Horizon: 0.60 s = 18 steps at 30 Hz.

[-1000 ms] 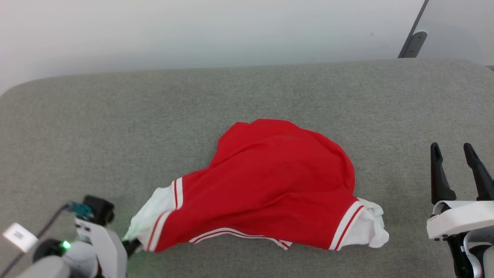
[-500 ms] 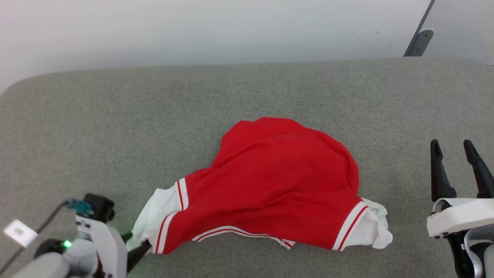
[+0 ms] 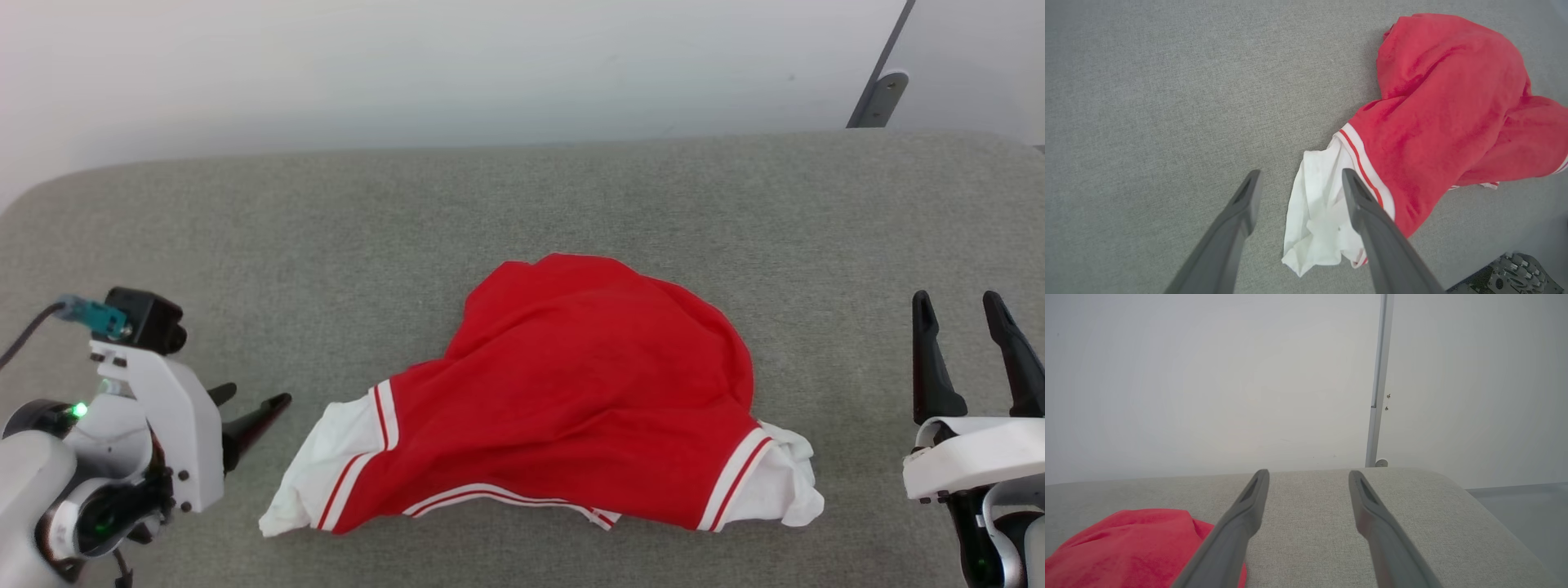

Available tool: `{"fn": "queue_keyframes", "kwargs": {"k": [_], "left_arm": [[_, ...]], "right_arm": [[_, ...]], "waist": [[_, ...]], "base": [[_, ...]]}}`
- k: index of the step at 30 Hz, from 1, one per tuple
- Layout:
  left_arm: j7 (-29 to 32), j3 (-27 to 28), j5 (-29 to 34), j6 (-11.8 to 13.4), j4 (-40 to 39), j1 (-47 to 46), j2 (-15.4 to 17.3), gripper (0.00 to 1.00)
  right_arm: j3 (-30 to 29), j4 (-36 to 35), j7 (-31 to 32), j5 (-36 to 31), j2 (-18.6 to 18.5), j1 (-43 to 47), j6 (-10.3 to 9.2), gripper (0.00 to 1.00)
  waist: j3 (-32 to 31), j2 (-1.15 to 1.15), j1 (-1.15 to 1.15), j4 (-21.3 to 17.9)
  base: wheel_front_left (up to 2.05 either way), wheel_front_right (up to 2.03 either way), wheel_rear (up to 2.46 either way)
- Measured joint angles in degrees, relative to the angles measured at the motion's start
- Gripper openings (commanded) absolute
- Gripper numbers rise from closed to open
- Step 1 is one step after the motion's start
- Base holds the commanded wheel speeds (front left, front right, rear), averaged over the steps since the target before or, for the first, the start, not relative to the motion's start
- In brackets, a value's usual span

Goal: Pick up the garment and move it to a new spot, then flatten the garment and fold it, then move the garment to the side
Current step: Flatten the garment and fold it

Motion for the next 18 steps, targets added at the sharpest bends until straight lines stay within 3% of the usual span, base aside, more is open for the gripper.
{"fn": "queue_keyframes", "kwargs": {"k": [12,18], "left_arm": [[6.27,-4.64,-0.6,-1.89,11.82,-1.74,-6.27,1.0],[9.18,-6.25,-1.31,-1.82,15.94,-1.55,-7.45,1.0]], "right_arm": [[0.48,-0.3,0.31,0.44,-0.31,0.2,0.0,1.0],[0.27,-0.98,0.81,0.53,-0.37,0.54,0.0,1.0]], "waist": [[-0.15,0.0,0.0,-2.14],[0.18,0.0,0.0,-2.66]], "base": [[0.0,0.0,0.0],[0.0,0.0,0.0]]}}
